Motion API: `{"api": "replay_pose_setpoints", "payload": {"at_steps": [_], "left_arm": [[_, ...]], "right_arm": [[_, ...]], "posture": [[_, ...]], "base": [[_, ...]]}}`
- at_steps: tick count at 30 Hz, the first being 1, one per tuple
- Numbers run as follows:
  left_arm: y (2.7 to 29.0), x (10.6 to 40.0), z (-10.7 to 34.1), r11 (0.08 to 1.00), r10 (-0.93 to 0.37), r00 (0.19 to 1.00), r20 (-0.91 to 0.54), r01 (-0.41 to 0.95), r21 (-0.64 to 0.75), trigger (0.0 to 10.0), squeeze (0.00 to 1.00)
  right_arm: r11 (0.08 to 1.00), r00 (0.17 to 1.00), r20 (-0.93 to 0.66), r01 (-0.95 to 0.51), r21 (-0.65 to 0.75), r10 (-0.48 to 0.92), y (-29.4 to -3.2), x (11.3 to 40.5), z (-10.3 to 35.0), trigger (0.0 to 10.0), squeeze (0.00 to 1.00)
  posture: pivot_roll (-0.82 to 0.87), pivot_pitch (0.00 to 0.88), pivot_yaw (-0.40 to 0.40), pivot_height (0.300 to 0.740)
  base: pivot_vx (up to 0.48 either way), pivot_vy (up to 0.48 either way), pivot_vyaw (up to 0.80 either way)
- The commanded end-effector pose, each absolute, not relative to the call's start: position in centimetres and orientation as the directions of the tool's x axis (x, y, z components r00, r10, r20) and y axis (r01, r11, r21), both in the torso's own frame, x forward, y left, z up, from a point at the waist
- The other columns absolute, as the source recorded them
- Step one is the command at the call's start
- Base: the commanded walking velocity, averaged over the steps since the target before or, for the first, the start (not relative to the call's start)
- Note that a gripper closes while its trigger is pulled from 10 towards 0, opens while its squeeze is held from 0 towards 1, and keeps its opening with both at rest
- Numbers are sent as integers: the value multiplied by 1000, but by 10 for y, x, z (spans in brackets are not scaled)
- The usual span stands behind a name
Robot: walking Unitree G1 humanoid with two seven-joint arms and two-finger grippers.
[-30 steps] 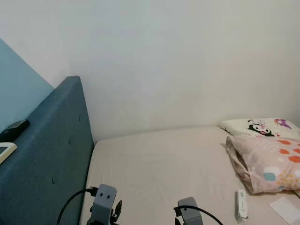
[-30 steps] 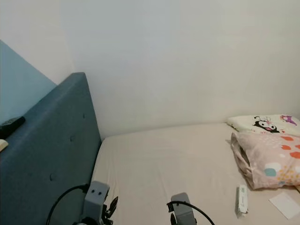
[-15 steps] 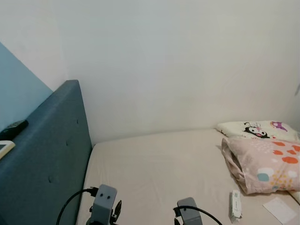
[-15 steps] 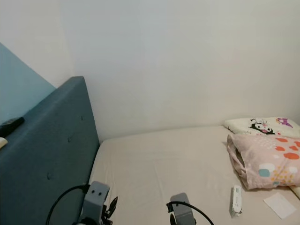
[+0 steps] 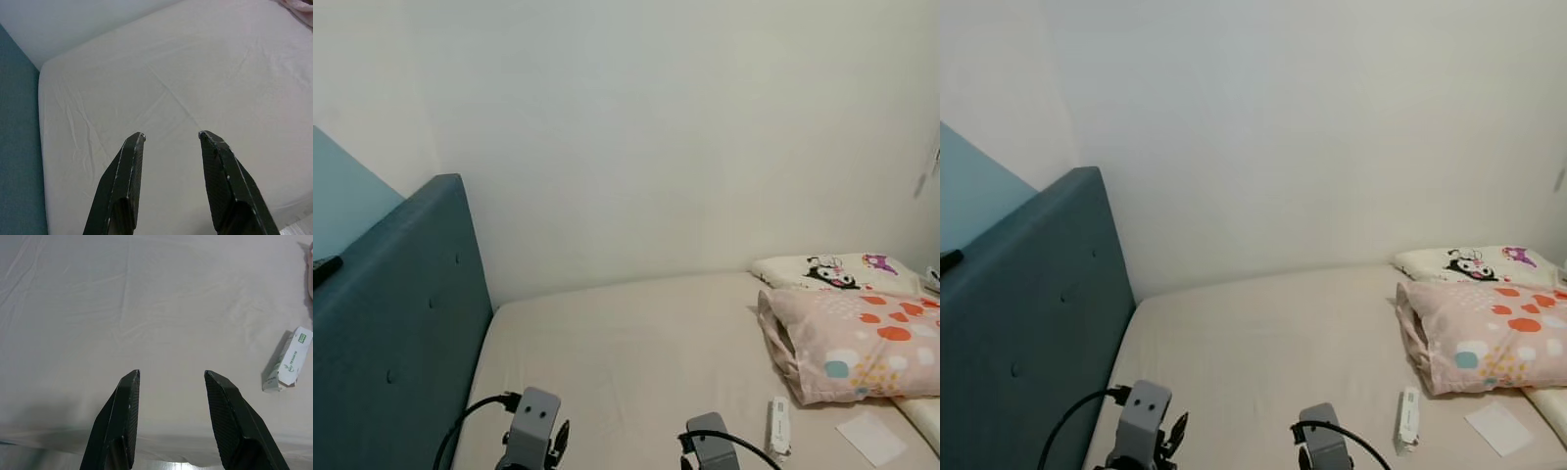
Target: Clean up the room
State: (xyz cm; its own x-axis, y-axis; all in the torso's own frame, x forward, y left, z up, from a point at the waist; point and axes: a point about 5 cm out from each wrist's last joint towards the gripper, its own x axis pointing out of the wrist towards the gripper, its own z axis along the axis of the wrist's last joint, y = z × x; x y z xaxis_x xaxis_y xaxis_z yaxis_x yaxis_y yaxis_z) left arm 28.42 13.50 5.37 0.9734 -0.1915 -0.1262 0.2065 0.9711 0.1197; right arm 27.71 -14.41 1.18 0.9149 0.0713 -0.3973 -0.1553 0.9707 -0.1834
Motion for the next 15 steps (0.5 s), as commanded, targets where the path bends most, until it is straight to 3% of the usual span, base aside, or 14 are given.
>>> {"api": "replay_pose_setpoints", "payload": {"at_steps": [1,9,15], "left_arm": [[137,281,50,969,-194,971,-139,212,129,10000,0],[137,282,50,967,-195,970,-145,214,135,10000,0],[138,282,50,963,-201,968,-151,223,149,10000,0]], "right_arm": [[969,910,-408,-165,-182,78,-142,274,8,10000,0],[970,909,-410,-163,-180,76,-142,274,8,10000,0],[971,909,-410,-159,-179,73,-142,273,8,10000,0]], "posture": [[-12,33,15,740],[-11,37,15,740],[-11,38,18,740]], "base": [[0,-285,0],[0,-281,0],[0,0,0]]}}
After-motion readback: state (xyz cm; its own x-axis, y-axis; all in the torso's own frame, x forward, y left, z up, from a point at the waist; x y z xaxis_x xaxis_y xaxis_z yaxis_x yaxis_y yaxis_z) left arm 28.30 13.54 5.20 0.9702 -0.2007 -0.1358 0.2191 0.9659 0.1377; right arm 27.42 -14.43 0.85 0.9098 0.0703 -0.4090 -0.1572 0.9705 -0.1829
